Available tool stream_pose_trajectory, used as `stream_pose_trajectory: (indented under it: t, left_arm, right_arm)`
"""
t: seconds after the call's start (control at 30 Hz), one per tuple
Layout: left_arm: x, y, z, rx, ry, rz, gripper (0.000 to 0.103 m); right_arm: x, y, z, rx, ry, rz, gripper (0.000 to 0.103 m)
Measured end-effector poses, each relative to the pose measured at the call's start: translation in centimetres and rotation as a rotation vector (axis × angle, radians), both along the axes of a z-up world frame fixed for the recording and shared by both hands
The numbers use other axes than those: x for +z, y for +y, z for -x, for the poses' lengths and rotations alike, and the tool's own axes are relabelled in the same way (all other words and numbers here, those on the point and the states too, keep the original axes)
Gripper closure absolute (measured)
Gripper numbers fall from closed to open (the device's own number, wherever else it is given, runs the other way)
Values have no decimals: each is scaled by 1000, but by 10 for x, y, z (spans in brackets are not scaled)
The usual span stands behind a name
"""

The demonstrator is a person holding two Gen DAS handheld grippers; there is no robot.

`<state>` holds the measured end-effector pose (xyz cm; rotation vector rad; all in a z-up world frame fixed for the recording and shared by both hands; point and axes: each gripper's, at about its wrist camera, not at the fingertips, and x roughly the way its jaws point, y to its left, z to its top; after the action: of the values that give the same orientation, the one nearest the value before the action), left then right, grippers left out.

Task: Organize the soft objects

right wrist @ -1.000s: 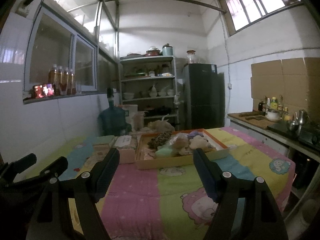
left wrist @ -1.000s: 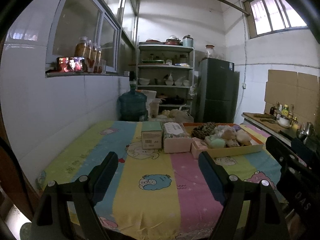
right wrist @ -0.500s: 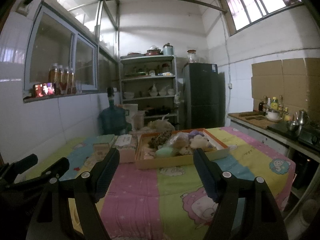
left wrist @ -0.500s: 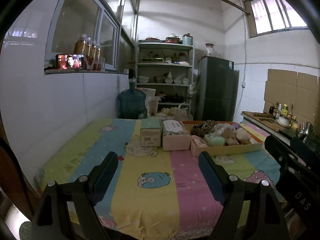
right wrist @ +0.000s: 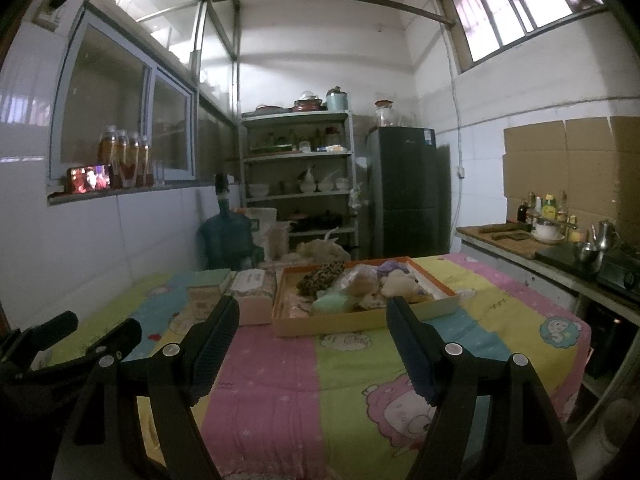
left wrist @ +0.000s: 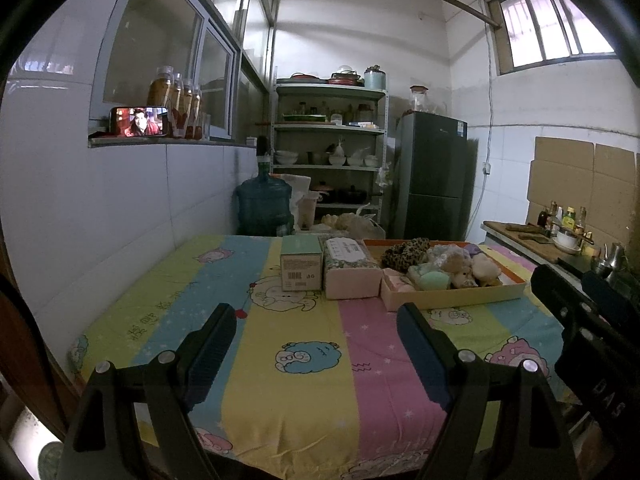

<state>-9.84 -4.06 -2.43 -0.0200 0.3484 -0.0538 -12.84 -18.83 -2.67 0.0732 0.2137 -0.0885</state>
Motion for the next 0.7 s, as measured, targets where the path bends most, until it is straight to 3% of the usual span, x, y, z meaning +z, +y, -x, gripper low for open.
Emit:
stream_pose_trajectory:
  t: [0.7]
  left_arm:
    - [0, 0, 0, 0, -2, 1, 20]
  right_arm:
    - [1, 0, 4, 1, -2, 1, 26]
